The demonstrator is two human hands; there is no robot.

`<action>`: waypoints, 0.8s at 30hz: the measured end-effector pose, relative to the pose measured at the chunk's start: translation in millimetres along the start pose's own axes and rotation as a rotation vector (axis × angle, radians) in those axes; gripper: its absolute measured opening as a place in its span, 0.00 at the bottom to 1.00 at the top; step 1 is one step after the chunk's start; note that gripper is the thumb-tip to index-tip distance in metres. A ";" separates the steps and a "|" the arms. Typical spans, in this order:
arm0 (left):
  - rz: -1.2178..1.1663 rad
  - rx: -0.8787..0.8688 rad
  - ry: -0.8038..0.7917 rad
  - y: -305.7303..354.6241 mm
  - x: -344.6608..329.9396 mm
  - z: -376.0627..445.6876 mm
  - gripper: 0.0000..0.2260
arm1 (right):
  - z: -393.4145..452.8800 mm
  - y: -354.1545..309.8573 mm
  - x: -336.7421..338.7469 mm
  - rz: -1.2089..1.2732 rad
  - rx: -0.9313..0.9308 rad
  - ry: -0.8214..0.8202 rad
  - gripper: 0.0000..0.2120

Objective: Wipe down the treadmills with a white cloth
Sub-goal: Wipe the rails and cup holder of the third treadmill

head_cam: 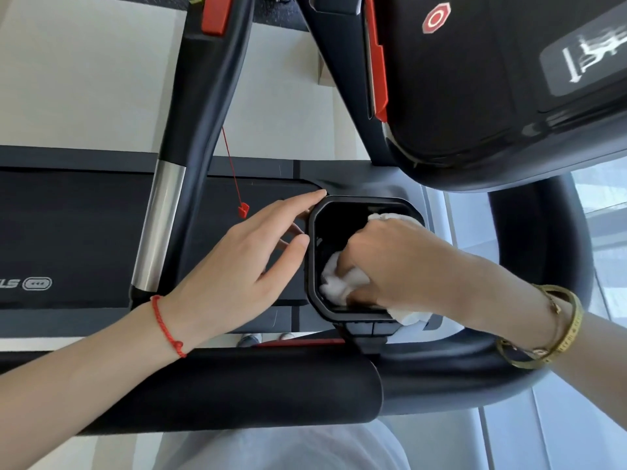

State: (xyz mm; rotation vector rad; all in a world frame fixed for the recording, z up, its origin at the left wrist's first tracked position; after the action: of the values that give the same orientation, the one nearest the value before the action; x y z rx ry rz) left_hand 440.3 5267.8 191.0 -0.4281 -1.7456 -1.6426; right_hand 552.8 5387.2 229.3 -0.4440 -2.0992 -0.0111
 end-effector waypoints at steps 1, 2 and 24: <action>-0.008 0.003 0.001 0.6 0.5 1.1 0.22 | 0.3 -0.9 0.3 0.061 0.005 -0.003 0.04; -0.018 0.008 0.003 1.0 0.6 1.9 0.21 | 0.2 -1.6 0.1 0.121 0.012 0.007 0.02; -0.021 0.011 0.003 -0.9 -1.1 2.6 0.20 | -11.2 0.2 2.6 0.010 -0.017 0.149 0.17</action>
State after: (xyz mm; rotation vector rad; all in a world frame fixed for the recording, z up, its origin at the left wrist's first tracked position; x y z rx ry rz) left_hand 439.9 5270.4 189.7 -0.4029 -1.7615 -1.6463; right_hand 560.8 5386.2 237.5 -0.4500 -1.9519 -0.0553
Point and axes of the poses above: each hand's wrist, its own z-axis towards the middle knuckle, its own x-axis out of the back of the hand, y = z × x, the point moved 3 cm from there along z, towards the middle knuckle, and after that the axes turned 11 degrees about z, right-handed, at the moved point
